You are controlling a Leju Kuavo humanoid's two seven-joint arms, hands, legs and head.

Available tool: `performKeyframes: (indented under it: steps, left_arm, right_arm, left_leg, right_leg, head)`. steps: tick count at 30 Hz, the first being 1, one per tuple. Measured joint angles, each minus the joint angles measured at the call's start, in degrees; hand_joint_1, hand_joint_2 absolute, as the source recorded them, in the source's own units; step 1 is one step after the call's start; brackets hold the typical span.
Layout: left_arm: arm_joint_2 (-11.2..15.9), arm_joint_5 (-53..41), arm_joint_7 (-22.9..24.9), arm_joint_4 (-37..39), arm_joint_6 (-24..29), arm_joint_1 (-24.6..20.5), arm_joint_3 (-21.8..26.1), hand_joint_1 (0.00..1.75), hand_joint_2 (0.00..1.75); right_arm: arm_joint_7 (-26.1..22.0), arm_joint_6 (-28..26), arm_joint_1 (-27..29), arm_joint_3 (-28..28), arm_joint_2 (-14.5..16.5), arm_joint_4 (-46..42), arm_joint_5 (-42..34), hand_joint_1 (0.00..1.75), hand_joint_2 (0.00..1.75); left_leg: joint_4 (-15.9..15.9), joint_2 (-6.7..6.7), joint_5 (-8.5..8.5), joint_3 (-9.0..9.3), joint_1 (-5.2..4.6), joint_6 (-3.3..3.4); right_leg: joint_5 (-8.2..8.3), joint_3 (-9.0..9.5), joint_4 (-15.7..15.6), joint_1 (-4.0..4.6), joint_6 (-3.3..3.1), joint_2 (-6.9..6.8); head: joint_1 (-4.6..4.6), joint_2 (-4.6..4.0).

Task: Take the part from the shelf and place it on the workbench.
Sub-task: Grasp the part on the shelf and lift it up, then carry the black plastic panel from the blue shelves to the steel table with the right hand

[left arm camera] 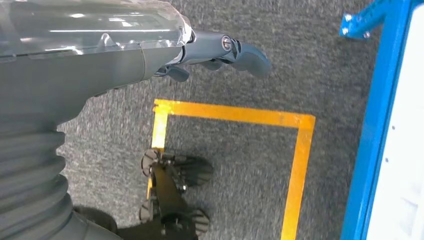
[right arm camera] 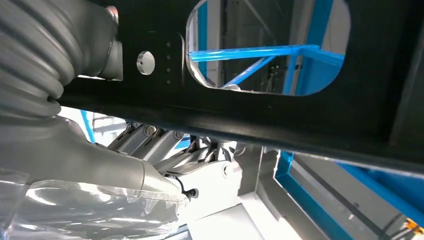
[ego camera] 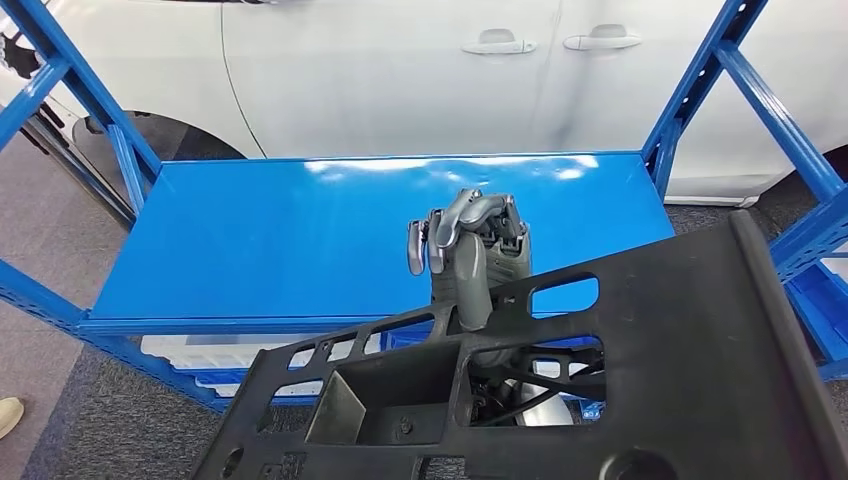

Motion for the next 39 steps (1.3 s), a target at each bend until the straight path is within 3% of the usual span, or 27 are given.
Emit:
performKeyframes:
  steps: [3, 5, 6, 7, 10, 11, 14, 16, 18, 19, 20, 21, 22, 25, 27, 29, 30, 31, 32, 34, 35, 36, 37, 39]
  left_arm:
    - [0.0, -0.7, 0.4, 0.0, 0.0, -0.2, 0.0, 0.00, 1.75]
    - [0.0, -1.0, 0.8, 0.0, 0.0, -0.2, -0.1, 0.00, 1.75]
    - [0.0, -1.1, 0.9, 0.0, 0.0, -0.1, -0.1, 0.00, 1.75]
    - [0.0, -1.2, 1.0, 0.0, 0.0, -0.2, -0.1, 0.00, 1.75]
    - [0.0, -1.3, 1.1, 0.0, 0.0, -0.4, -0.2, 0.00, 1.75]
    - [0.0, -1.3, 1.1, 0.0, 0.0, -0.4, -0.2, 0.00, 1.75]
    - [-0.1, -1.5, 1.1, 0.0, 0.0, -0.4, -0.2, 0.00, 1.75]
    - [-0.1, -1.6, 1.0, 0.0, -0.1, -0.6, -0.2, 0.00, 1.75]
    - [-0.1, -1.7, 1.0, 0.0, -0.2, -0.6, -0.3, 0.00, 1.75]
    - [-0.1, -1.9, 1.0, 0.0, -0.3, -0.6, -0.3, 0.00, 1.75]
    - [-0.2, -2.1, 1.0, 0.0, -0.3, -0.6, -0.3, 0.00, 1.75]
    - [-0.2, -2.2, 1.0, 0.0, -0.4, -0.6, -0.4, 0.00, 1.75]
    - [-0.2, -2.4, 1.0, 0.0, -0.5, -0.7, -0.4, 0.00, 1.75]
    - [-0.5, -2.7, 1.1, 0.0, -0.6, -0.7, -0.5, 0.00, 1.75]
    - [-0.6, -3.0, 1.3, 0.0, -0.6, -0.8, -0.6, 0.00, 1.75]
    - [-0.6, -3.4, 1.7, 0.0, -0.6, -0.9, -0.7, 0.00, 1.75]
    - [-0.7, -3.5, 1.9, 0.0, -0.4, -0.9, -0.7, 0.00, 1.75]
    - [-0.7, -3.7, 2.2, 0.0, -0.3, -0.9, -0.9, 0.00, 1.75]
    - [-0.7, -3.8, 2.4, 0.0, -0.1, -0.9, -0.9, 0.00, 1.75]
    - [-0.7, -3.8, 2.7, 0.0, 0.4, -0.8, -1.0, 0.00, 1.75]
    - [-0.7, -3.7, 2.8, 0.0, 0.7, -0.7, -1.0, 0.00, 1.75]
    - [-0.7, -3.4, 2.8, 0.0, 0.9, -0.6, -1.0, 0.00, 1.75]
    - [-0.7, -3.1, 2.7, 0.0, 1.1, -0.4, -1.0, 0.00, 1.75]
    - [-0.7, -2.6, 2.4, 0.0, 1.3, 0.0, -0.7, 0.00, 1.75]
  right_arm:
    - [-0.1, -0.3, 0.6, 1.1, -0.6, -0.6, 0.1, 1.75, 1.75]
    - [-0.2, -0.8, 1.2, 1.9, -1.2, -0.7, 0.2, 1.75, 1.75]
    - [-0.3, -1.0, 1.4, 2.2, -1.5, -0.7, 0.2, 1.75, 1.75]
    - [-0.3, -1.2, 1.5, 2.5, -1.7, -0.7, 0.2, 1.75, 1.75]
    - [-0.4, -1.3, 1.6, 3.0, -2.4, -1.0, 0.2, 1.75, 1.75]
    - [-0.5, -1.3, 1.6, 3.2, -2.5, -1.1, 0.3, 1.75, 1.75]
    - [-0.8, -1.5, 1.6, 3.4, -3.0, -1.3, 0.3, 1.75, 1.75]
    - [-1.1, -1.8, 1.6, 3.5, -3.4, -1.5, 0.3, 1.75, 1.75]
    - [-1.3, -2.1, 1.6, 3.5, -3.9, -1.9, 0.3, 1.75, 1.75]
    - [-1.4, -2.2, 1.6, 3.5, -4.2, -2.1, 0.3, 1.75, 1.75]
    - [-1.4, -2.3, 1.7, 3.5, -4.6, -2.2, 0.3, 1.75, 1.75]
    - [-1.4, -2.5, 1.6, 3.5, -4.9, -2.4, 0.3, 1.75, 1.75]
    - [-1.4, -2.8, 1.5, 3.5, -5.2, -2.5, 0.3, 1.75, 1.75]
    - [-1.4, -3.3, 0.9, 3.6, -5.8, -3.0, 0.2, 1.75, 1.75]
    - [-1.4, -3.8, 0.4, 3.6, -6.1, -3.2, -0.1, 1.75, 1.75]
    - [-1.4, -5.1, -0.1, 3.7, -6.6, -3.3, -0.7, 1.75, 1.75]
    - [-1.6, -5.8, -0.4, 3.8, -6.8, -3.3, -1.0, 1.75, 1.75]
    - [-1.8, -6.5, -0.6, 3.9, -7.1, -3.3, -1.5, 1.75, 1.75]
    - [-2.1, -7.2, -0.8, 4.0, -7.4, -3.3, -1.9, 1.75, 1.75]
    - [-2.6, -8.6, -1.1, 4.5, -8.1, -3.3, -3.1, 1.75, 1.75]
    - [-2.9, -9.1, -1.1, 4.7, -8.5, -3.3, -3.7, 1.75, 1.75]
    - [-3.3, -9.4, -1.2, 4.9, -8.9, -3.2, -4.2, 1.75, 1.75]
    - [-3.6, -9.7, -1.2, 5.1, -9.3, -3.1, -4.7, 1.75, 1.75]
    - [-4.3, -10.2, -1.4, 5.3, -9.8, -2.9, -5.1, 1.75, 1.75]
  left_leg:
    - [9.1, 0.07, -5.49, -3.66, 0.11, -0.38]
    - [14.2, 0.07, -7.56, -5.64, 0.12, -0.43]
    - [14.0, 0.07, -7.00, -5.26, 0.12, -0.34]
    - [11.6, 0.07, -5.52, -3.80, 0.11, -0.18]
    - [0.9, 0.02, -1.20, 1.94, -0.16, 0.52]
    - [-0.7, -0.02, -0.74, 2.62, -0.32, 0.75]
    - [-1.4, 0.03, 0.17, 2.30, -0.45, 1.64]
    - [-1.9, 0.23, 1.23, 1.67, -0.26, 2.42]
    - [-2.0, 0.39, 2.22, 0.50, -0.32, 2.89]
    - [-1.9, 0.43, 2.70, -0.23, -0.38, 2.98]
    - [-1.8, 0.47, 3.19, -0.97, -0.43, 2.98]
    - [-1.7, 0.49, 3.65, -1.69, -0.46, 2.95]
    - [-1.6, 0.49, 4.11, -2.40, -0.46, 2.87]
    - [-1.2, 0.42, 5.40, -3.91, -0.53, 2.33]
    - [-1.4, 0.39, 6.37, -4.17, -0.51, 1.71]
    - [-1.8, 0.33, 7.34, -4.31, -0.41, 1.05]
    - [-1.5, 0.27, 6.92, -4.65, -0.41, 0.78]
    - [-0.4, 0.22, 5.37, -5.22, -0.40, 0.54]
    - [2.0, 0.18, 2.76, -6.06, -0.33, 0.35]
    - [9.3, 0.20, -3.08, -7.76, -0.23, -0.03]
    - [12.6, 0.20, -4.42, -8.09, -0.19, -0.17]
    - [14.4, 0.21, -4.37, -7.69, -0.18, -0.26]
    - [14.4, 0.21, -3.26, -6.40, -0.15, -0.26]
    - [8.6, 0.20, -1.28, -0.90, -0.09, -0.06]
  right_leg:
    - [0.31, 0.10, -0.2, 0.00, -0.71, -0.25]
    - [0.40, -0.04, -0.1, 0.18, -0.83, -0.30]
    - [0.43, -0.10, -0.1, 0.26, -0.81, -0.29]
    - [0.48, -0.11, 0.0, 0.31, -0.77, -0.27]
    - [0.75, -0.24, 0.1, 0.57, -0.27, -0.22]
    - [0.94, -0.36, 0.2, 0.62, 0.04, -0.22]
    - [1.33, -0.68, 0.2, 0.53, 1.21, -0.12]
    - [-1.35, -1.71, 2.6, 0.42, 1.81, -0.04]
    - [-6.63, -3.93, 9.2, 0.27, 2.17, -0.06]
    - [-8.73, -4.90, 12.8, 0.22, 2.28, -0.06]
    - [-9.79, -5.24, 15.2, 0.20, 2.36, -0.07]
    - [-9.66, -4.61, 15.7, 0.20, 2.37, -0.07]
    - [-8.54, -2.81, 13.9, 0.21, 2.30, -0.07]
    - [-5.45, 5.36, 2.2, 0.45, 1.61, -0.07]
    - [-5.16, 7.09, -1.2, 0.82, 1.06, -0.03]
    - [-4.03, 6.47, -1.4, 0.79, 0.35, -0.13]
    - [-3.33, 6.05, -1.7, 0.66, -0.08, -0.25]
    - [-2.53, 5.50, -2.0, 0.49, -0.51, -0.38]
    - [-1.72, 4.77, -2.2, 0.36, -0.81, -0.50]
    - [-0.29, 3.00, -2.1, 0.48, -1.06, -0.56]
    - [0.41, 2.02, -2.0, 0.53, -1.01, -0.60]
    - [1.08, 1.02, -1.9, 0.56, -0.93, -0.64]
    - [1.72, 0.01, -1.7, 0.57, -0.82, -0.66]
    - [2.91, -1.80, -1.3, 0.58, -0.46, -0.64]
  head:
    - [0.00, -0.01]
    - [0.00, -0.01]
    - [0.00, -0.01]
    - [0.00, -0.01]
    - [0.00, -0.01]
    - [0.00, -0.01]
    - [0.00, -0.01]
    - [0.01, -0.01]
    - [0.02, -0.01]
    - [0.02, -0.01]
    - [0.02, -0.01]
    - [0.02, -0.01]
    - [0.02, -0.01]
    - [0.01, 0.00]
    - [0.01, 0.01]
    - [0.02, 0.00]
    - [0.02, 0.00]
    - [0.02, -0.01]
    - [0.02, -0.01]
    - [0.02, -0.01]
    - [0.02, -0.01]
    - [0.02, -0.01]
    - [0.02, -0.01]
    - [0.02, 0.00]
